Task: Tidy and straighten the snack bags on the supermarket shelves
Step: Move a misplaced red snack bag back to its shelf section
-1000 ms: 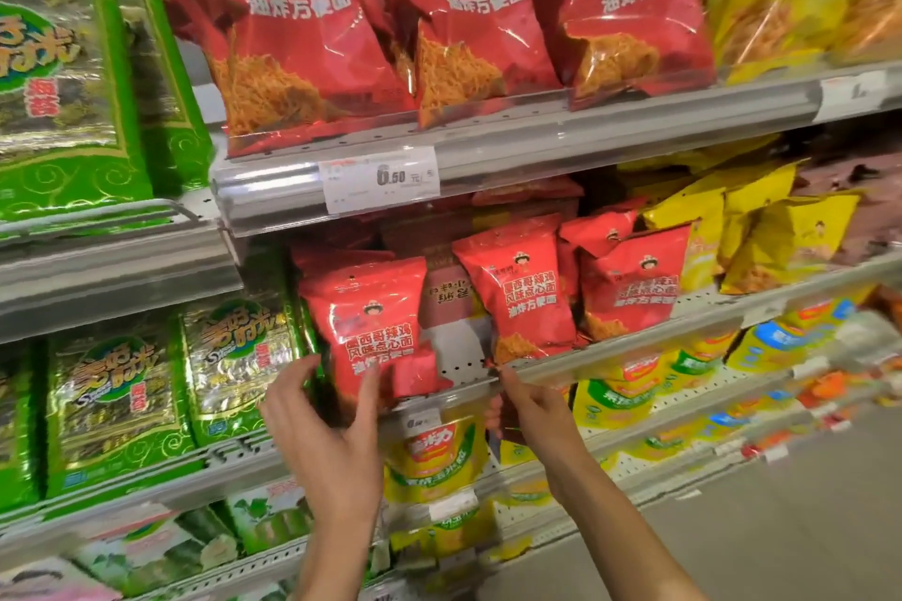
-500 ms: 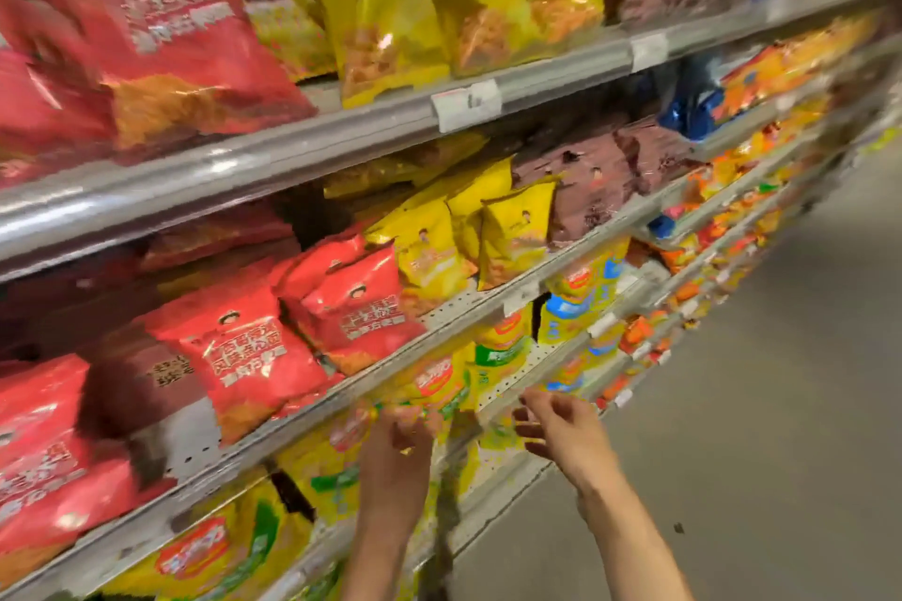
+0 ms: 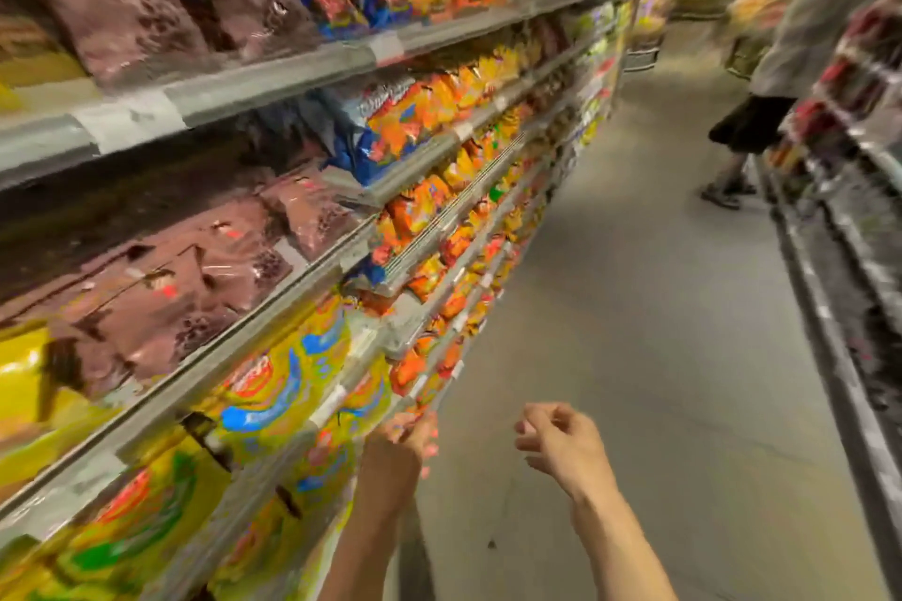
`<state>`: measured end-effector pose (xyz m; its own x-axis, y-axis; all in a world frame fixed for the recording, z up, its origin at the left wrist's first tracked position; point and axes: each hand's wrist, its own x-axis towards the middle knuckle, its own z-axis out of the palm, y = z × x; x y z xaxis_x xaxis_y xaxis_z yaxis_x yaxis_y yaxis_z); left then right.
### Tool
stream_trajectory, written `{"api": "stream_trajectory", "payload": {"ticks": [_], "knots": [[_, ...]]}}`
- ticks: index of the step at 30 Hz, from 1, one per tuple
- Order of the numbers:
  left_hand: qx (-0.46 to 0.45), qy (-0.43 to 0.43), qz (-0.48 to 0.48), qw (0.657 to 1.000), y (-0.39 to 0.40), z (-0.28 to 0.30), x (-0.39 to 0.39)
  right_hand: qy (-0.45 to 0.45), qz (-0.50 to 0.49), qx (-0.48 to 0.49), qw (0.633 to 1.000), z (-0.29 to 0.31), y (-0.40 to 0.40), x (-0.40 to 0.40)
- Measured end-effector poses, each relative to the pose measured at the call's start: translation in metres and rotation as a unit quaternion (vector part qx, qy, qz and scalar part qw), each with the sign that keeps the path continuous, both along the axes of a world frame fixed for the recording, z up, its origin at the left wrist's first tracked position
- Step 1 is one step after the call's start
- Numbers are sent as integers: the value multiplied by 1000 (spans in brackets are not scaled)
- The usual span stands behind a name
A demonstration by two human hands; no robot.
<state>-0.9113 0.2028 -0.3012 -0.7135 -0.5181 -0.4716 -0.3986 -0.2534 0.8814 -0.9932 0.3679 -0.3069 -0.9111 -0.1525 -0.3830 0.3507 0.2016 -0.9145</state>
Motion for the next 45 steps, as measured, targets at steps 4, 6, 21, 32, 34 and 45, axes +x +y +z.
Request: {"api": "stream_trajectory", "payload": {"ticks": [4, 6, 21, 32, 34, 45], "knots": [[-15, -22, 33, 999, -18, -13, -86, -9, -38, -8, 999, 3, 8, -91], [-17, 1, 47, 999, -23, -21, -133, -1, -39, -10, 999, 4, 3, -135], [-30, 80, 178, 980, -96, -24, -424, 36, 113, 3, 993, 13, -108, -443], [-75, -22, 458, 886, -94, -57, -514, -20, 361, -49, 931, -37, -191, -593], [-70, -36, 477, 876, -88, -59, -531, -21, 391, -43, 919, -41, -201, -616], [-206, -77, 527, 821, -166, -59, -566, 151, 439, 24, 885, -57, -302, -697]]}}
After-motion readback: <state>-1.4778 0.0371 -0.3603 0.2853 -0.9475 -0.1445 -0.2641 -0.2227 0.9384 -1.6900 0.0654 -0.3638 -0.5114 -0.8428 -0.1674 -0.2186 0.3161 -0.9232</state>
